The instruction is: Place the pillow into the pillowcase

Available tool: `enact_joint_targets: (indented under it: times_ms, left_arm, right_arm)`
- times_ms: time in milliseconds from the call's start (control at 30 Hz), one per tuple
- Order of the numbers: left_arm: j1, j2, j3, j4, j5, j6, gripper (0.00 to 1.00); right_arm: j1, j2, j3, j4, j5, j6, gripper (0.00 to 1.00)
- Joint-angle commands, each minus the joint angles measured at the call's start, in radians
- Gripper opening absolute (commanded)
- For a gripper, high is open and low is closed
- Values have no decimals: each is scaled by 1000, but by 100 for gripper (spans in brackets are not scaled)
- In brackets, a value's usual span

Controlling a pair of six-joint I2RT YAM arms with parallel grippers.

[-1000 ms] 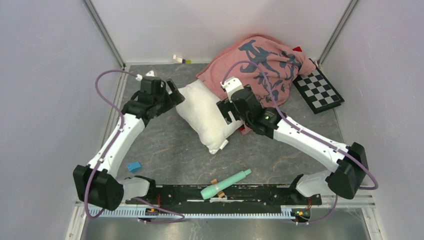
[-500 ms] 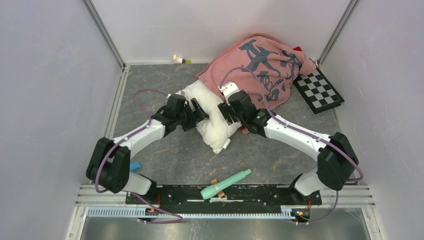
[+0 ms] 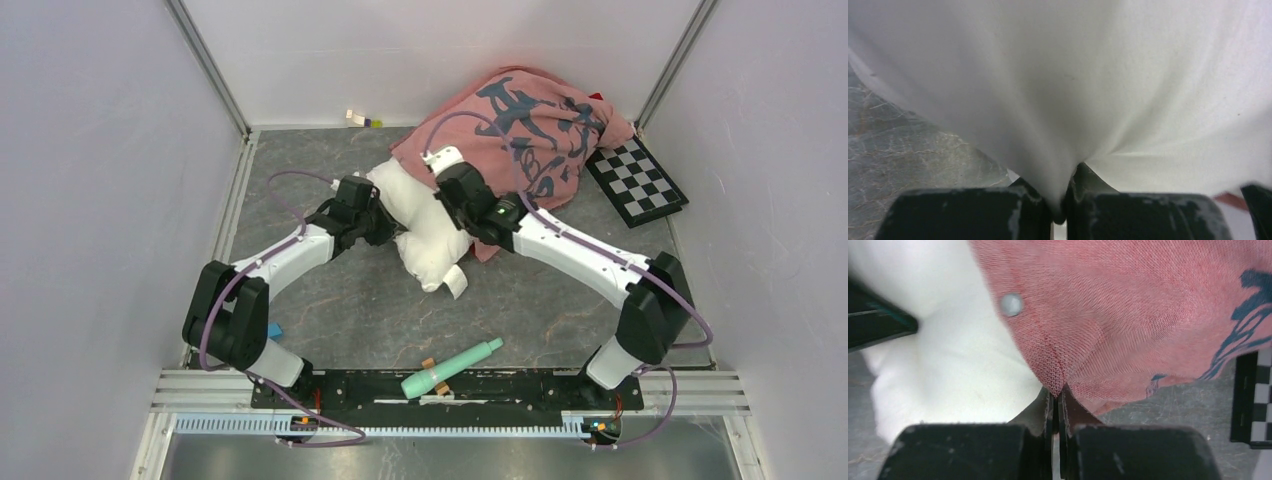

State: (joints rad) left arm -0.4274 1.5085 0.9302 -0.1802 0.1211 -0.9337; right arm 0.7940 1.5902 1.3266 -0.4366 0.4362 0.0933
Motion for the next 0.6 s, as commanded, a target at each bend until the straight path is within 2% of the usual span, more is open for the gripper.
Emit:
enact_joint_targets:
  times_ms: [0,67,133,200,300,433,567]
  left_arm:
    - [-16,7,52,-56,-65,9,2]
    - [-70,-30,92,-77,-90,-8,2]
    - [-137,-72,140,-135,-167,-15,2]
    - [-162,-123,136,-162,-235,-37,2]
    - [-131,-179,86,-181,-295,-57,2]
    - [-74,-204,21,-155,-274,-78,2]
    - [-32,-191,12,-149,-248,-60,2]
  right_arm:
    - [202,52,299,-108,5,33,0]
    - [284,97,414,-134,-77,47,0]
    - [340,137,494,-164,-46,31,0]
    - [331,156,500,-174,-23,27,0]
    - [275,139,446,-183,-37,36,0]
    - [204,60,323,-125,-83,57,0]
    - [201,60,464,-192,-97,56,0]
